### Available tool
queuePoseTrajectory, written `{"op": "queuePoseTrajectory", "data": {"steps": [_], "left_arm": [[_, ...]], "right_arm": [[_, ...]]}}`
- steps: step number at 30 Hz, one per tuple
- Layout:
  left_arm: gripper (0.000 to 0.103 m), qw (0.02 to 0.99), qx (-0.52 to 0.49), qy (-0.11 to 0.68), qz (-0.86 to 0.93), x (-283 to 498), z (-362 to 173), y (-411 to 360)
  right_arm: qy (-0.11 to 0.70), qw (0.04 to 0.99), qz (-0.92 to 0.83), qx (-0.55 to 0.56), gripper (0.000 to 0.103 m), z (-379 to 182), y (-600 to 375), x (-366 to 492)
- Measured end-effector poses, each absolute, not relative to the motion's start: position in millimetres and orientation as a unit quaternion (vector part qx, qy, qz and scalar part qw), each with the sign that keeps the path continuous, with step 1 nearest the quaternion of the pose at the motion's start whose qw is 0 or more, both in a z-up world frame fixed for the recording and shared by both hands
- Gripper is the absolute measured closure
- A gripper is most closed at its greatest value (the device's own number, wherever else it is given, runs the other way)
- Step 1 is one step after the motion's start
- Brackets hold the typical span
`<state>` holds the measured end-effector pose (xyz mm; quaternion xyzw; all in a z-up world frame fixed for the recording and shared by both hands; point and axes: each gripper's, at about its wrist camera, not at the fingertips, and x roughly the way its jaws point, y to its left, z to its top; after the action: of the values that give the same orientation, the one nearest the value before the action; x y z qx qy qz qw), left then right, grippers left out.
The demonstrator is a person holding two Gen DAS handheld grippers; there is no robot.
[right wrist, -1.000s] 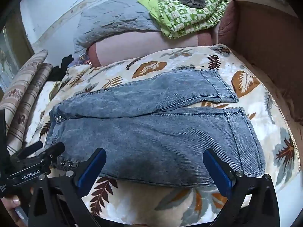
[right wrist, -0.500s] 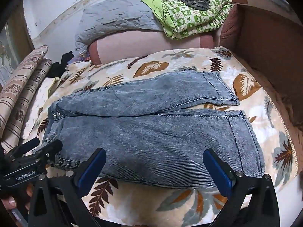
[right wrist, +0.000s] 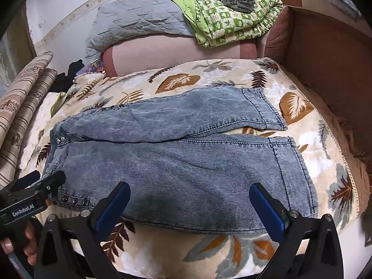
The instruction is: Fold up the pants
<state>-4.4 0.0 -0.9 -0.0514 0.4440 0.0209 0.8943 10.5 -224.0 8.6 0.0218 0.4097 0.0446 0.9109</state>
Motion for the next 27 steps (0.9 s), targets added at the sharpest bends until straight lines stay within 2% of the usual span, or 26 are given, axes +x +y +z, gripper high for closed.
{"op": "queuePoseTrajectory", "data": {"steps": [20,22,27], "left_arm": [[0.000,0.883,-0.075,0.463,0.025,-2.5,-9.9,23.4],[0.000,0.876,-0.102,0.469,0.045,-4.3,-14.3,51.1],[0.000,0.816,-0.281,0.478,0.164,-23.2,-42.8,172.2]], "right_arm": [[0.431,0.900,0.055,0.047,0.000,0.0,-234.4,15.0],[0.451,0.886,0.066,0.087,0.000,-11.2,-251.0,14.9],[0.495,0.843,0.039,0.207,0.000,-50.8,-324.0,4.0]]}}
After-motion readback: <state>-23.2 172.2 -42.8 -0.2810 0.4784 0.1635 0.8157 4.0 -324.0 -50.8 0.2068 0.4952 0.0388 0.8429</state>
